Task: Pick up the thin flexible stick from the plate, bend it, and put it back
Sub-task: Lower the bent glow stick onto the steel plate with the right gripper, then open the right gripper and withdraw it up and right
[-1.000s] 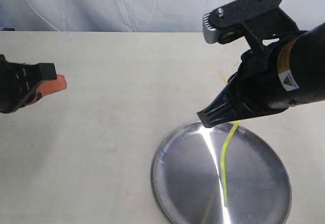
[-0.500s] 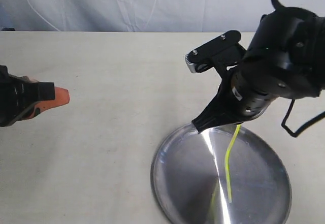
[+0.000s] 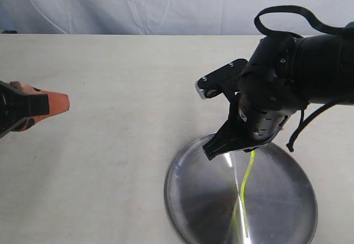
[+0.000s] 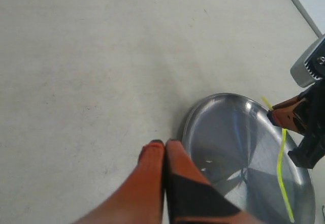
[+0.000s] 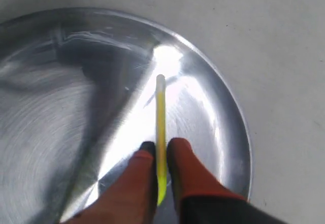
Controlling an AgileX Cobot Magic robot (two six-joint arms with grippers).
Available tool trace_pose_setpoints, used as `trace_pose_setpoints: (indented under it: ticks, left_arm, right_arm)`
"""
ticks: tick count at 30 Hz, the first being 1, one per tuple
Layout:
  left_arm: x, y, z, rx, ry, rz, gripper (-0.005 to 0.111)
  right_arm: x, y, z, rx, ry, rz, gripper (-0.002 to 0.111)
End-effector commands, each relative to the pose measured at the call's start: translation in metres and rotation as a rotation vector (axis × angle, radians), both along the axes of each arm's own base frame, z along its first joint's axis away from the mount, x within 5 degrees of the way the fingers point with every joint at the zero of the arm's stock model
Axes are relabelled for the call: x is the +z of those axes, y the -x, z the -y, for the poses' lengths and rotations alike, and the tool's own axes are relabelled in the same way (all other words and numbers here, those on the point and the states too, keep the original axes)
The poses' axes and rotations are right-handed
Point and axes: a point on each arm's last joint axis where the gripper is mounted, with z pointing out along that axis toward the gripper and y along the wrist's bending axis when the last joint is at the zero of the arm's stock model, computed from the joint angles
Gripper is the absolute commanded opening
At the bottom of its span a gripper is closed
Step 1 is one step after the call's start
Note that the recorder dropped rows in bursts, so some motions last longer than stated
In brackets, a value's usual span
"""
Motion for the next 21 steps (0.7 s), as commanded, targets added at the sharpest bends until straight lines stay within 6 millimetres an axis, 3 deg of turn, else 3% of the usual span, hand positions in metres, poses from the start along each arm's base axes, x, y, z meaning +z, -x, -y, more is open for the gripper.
trace_pose_setpoints:
  ticks: [1, 3, 6, 8, 10, 12, 21]
  left_arm:
    - [-0.001, 0.002, 0.0, -0.005, -0.004, -0.001, 0.0]
    - [-0.001, 0.002, 0.0, -0.008, -0.004, -0.003, 0.0]
    - [-0.001, 0.002, 0.0, -0.008, -0.005, -0.003, 0.0]
    - [-0.002, 0.002, -0.001, -0.011, -0.016, -0.001, 0.0]
    - [-0.001, 0.003, -0.002, -0.008, -0.029, 0.012, 0.0]
    - [0.002, 0.004, -0.003, -0.003, -0.035, 0.034, 0.0]
    - [0.029, 0.036, -0.01, -0.01, -0.083, 0.242, 0.0]
  right_arm:
    - [-0.001, -0.001, 0.002, 0.013, 0.015, -0.007, 0.042]
    - [-0.001, 0.0, 0.004, 0.011, 0.033, -0.011, 0.05]
    - [0.0, -0.001, 0.007, 0.018, 0.08, -0.01, 0.046]
    - [0.003, 0.0, 0.012, 0.017, 0.118, -0.008, 0.036]
    - [0.01, 0.001, 0.015, 0.013, 0.125, 0.009, 0.019]
    - [0.024, 0.004, 0.017, 0.005, 0.074, 0.057, -0.001]
    - [0.113, 0.041, 0.034, 0.01, -0.352, 0.271, 0.0]
